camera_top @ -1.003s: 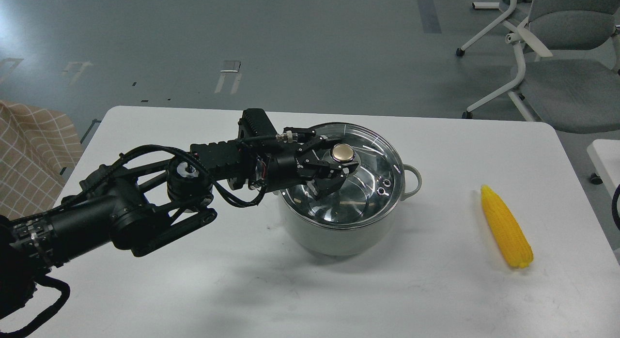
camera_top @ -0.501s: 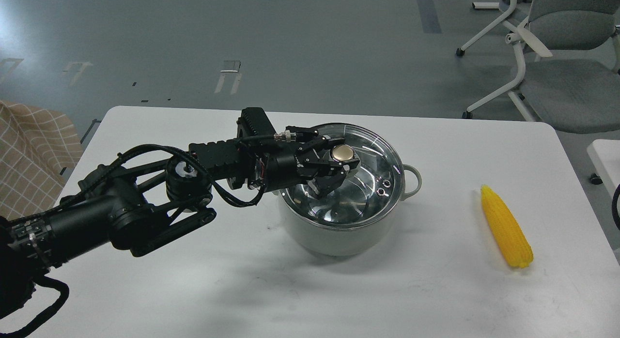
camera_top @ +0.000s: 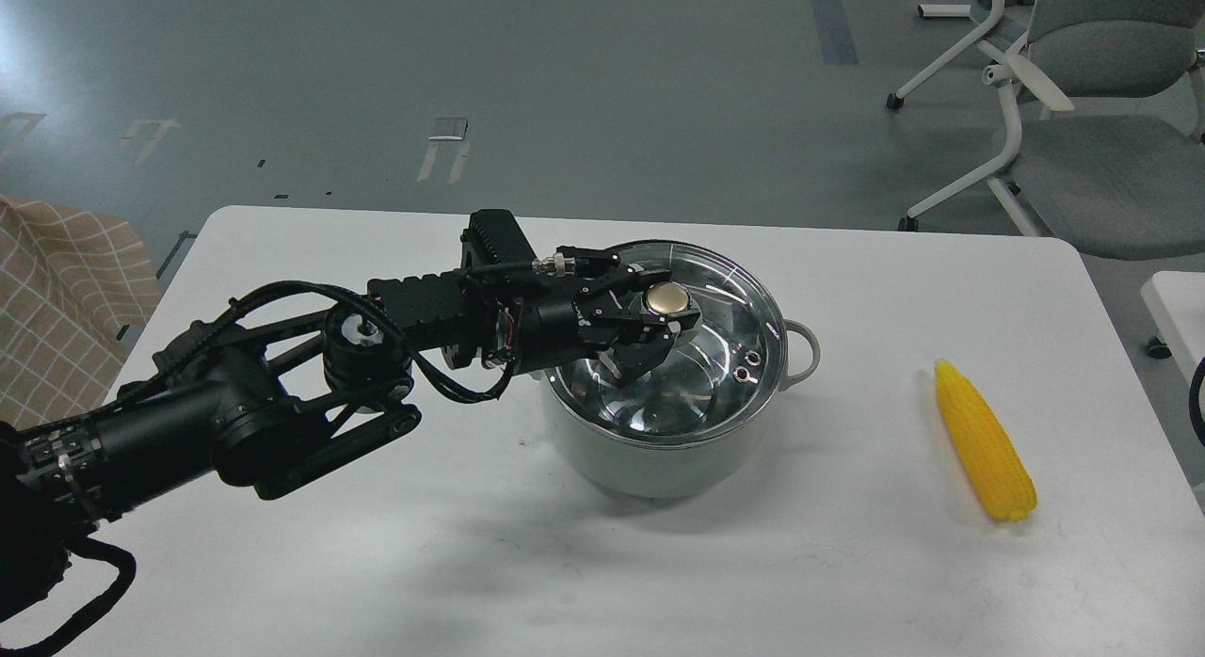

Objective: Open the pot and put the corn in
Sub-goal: 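Lift the glass lid off the pot with the left gripper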

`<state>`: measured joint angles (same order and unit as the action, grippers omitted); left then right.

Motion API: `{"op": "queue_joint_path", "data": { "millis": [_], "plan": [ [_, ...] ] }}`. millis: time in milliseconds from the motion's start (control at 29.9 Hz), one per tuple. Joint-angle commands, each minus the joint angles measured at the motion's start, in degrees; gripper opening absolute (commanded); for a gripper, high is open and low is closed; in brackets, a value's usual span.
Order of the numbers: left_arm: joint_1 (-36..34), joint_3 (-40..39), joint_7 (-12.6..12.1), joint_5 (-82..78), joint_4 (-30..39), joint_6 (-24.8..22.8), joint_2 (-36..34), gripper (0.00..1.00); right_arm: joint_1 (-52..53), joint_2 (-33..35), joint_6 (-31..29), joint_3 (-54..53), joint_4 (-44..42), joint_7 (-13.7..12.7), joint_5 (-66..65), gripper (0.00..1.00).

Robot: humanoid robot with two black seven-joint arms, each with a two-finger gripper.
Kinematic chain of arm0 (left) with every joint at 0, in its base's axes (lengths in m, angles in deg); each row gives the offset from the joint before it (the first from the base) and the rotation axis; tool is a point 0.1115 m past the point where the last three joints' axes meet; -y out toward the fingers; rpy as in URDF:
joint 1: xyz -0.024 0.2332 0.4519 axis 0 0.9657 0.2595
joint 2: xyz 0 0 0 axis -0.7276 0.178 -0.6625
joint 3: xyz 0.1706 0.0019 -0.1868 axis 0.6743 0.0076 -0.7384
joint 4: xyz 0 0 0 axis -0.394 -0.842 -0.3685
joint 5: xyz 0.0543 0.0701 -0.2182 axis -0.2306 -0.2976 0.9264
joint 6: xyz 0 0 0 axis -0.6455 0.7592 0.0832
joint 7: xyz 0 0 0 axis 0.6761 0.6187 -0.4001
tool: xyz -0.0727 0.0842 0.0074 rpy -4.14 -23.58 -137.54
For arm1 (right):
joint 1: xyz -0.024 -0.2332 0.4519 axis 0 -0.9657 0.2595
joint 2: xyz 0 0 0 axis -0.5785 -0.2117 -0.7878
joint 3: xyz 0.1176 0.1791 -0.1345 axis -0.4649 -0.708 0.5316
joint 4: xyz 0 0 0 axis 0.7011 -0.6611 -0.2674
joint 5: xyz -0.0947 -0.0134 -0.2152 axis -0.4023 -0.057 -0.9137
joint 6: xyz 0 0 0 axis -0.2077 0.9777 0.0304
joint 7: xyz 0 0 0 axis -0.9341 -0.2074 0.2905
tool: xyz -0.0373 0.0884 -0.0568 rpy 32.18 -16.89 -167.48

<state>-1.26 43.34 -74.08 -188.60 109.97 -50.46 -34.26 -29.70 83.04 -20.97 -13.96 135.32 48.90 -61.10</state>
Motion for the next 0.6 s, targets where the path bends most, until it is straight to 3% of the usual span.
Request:
{"op": "queue_joint_path", "data": {
  "millis": [0, 267, 568],
  "plan": [
    [-0.25, -2.18, -0.26, 1.16, 1.44, -0.02, -0.53, 0.34, 0.09, 0.08, -0.01, 0.0, 0.0, -0.01, -0.02, 1.0],
    [-2.8, -3.06, -0.61, 4.85, 6.71, -0.72, -4.92, 0.34, 0.0, -0.01, -0.01, 0.0, 0.0, -0.01, -0.02, 1.0],
    [-3.24, -3.33, 0.18, 8.55, 10.23, -2.21, -22.75, 0.35, -0.09, 0.61, -0.01, 0.0, -0.18, -0.01, -0.02, 1.0]
  ]
}}
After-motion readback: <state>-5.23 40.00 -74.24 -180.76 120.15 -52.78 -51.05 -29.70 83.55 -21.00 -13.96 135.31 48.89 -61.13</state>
